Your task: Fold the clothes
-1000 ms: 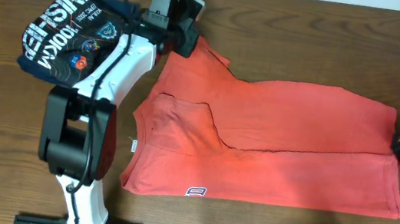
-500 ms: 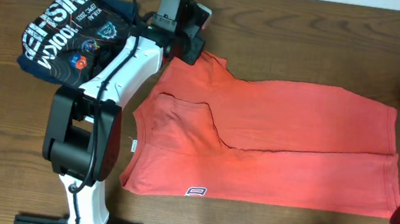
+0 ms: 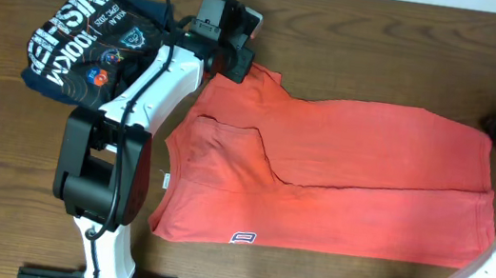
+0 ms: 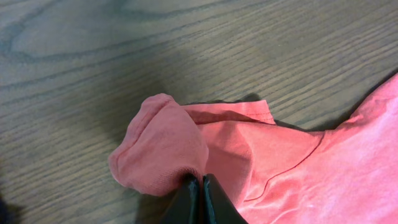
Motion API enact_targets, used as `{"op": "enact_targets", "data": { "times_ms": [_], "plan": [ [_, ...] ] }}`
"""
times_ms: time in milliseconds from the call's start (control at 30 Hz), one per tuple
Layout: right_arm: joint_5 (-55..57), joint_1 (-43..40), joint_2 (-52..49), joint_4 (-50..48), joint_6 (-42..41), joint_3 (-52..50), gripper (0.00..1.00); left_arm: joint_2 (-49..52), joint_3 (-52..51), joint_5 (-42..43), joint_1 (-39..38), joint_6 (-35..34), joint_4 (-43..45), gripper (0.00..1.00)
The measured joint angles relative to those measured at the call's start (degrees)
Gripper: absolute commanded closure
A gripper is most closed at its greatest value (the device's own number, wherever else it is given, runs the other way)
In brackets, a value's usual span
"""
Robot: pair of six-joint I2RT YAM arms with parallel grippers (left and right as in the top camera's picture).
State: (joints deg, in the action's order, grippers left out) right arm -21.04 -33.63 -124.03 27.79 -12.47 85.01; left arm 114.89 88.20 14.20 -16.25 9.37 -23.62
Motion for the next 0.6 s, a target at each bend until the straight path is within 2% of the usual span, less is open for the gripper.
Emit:
{"op": "enact_targets", "data": {
  "times_ms": [100, 200, 300, 367, 600],
  "plan": [
    [-0.61, 0.0, -0.09, 1.6, 0.68, 0.39, 0.67, 0.0, 0.0, 0.02, 0.0, -0.2, 0.0, 0.94],
    [-3.56, 0.0, -0.28, 1.64, 1.49, 0.39, 0.75, 0.0, 0.0, 0.02, 0.0, -0.37, 0.0, 0.94],
    [-8.55, 0.0, -0.31, 1.2, 3.32, 0.39, 0.91, 0.0, 0.0, 0.02, 0.0, -0.37, 0.0, 0.94],
    [-11.41, 0.0, -0.31, 1.18, 3.89, 0.42, 0.98, 0.0, 0.0, 0.02, -0.04, -0.37, -0.09, 0.94],
    [-14.8, -0.83, -0.31, 0.55, 4.68, 0.42, 0.99, 0.0, 0.0, 0.02, -0.04, -0.37, -0.5, 0.94]
  ]
}}
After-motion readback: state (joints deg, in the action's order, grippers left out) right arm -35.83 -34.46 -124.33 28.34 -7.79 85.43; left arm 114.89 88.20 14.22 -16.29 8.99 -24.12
